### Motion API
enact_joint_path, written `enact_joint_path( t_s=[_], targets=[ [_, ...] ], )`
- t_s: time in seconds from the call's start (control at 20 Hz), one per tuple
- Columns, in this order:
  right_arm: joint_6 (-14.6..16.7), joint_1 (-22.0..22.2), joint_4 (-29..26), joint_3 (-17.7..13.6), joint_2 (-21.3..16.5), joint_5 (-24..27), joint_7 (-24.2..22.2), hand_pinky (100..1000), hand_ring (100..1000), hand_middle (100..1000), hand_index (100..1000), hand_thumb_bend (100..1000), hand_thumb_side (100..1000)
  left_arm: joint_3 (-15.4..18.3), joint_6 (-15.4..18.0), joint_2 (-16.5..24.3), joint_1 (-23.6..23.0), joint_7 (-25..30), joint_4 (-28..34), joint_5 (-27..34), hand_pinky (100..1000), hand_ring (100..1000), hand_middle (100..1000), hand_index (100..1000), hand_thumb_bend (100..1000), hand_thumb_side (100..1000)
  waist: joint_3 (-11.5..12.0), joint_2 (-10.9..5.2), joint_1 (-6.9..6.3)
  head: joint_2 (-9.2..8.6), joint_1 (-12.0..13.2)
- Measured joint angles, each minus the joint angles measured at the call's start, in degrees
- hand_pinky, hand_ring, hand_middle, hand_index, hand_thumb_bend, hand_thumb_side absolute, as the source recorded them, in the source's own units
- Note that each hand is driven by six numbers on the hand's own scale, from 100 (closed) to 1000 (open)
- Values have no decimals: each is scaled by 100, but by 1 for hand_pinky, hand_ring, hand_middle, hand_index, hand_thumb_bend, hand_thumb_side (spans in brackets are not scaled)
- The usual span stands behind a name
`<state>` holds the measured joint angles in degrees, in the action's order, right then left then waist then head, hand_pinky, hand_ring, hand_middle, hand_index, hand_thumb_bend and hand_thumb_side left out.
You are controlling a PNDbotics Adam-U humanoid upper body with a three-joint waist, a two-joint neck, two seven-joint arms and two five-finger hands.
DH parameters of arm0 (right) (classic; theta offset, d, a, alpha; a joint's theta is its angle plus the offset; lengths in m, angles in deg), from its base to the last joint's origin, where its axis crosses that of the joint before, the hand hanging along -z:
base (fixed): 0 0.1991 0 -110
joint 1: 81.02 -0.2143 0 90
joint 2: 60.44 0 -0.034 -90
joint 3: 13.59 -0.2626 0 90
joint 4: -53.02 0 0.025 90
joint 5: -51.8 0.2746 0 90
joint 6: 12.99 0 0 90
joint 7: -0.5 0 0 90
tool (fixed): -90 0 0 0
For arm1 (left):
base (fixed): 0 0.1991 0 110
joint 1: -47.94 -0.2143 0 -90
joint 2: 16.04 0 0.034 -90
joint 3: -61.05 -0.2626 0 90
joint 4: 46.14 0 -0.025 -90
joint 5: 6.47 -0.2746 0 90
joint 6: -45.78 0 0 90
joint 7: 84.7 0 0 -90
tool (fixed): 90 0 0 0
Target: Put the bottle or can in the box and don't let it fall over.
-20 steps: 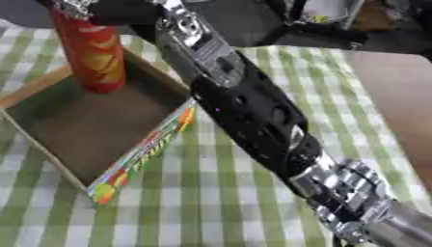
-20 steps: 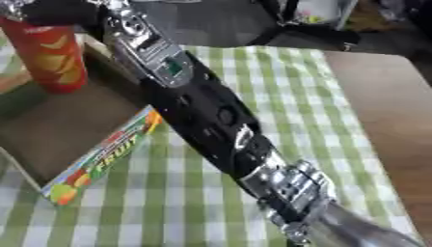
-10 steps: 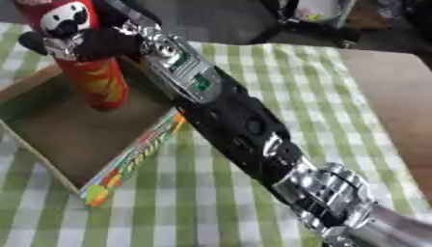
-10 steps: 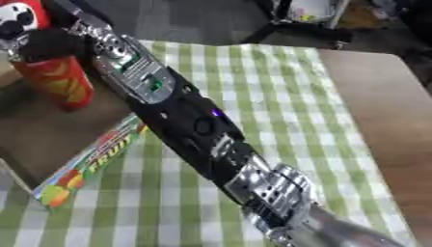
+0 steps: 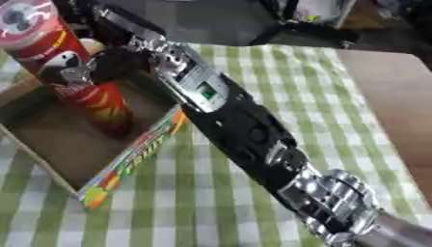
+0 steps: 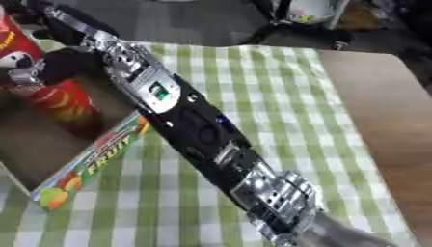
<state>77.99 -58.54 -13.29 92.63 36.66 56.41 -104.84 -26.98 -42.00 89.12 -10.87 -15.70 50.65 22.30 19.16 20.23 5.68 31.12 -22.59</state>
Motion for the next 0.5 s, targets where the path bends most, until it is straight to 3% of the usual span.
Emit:
enact_joint_path(
  t_s=[0.5],
  targets=[
    [-134,147,-492,-183,-461,638,330,922,984,911,927,531,100,36,14,5,-143,-15,-16,0,757,896,827,865,580,829,-193,-34,-62,2,221]
  ],
)
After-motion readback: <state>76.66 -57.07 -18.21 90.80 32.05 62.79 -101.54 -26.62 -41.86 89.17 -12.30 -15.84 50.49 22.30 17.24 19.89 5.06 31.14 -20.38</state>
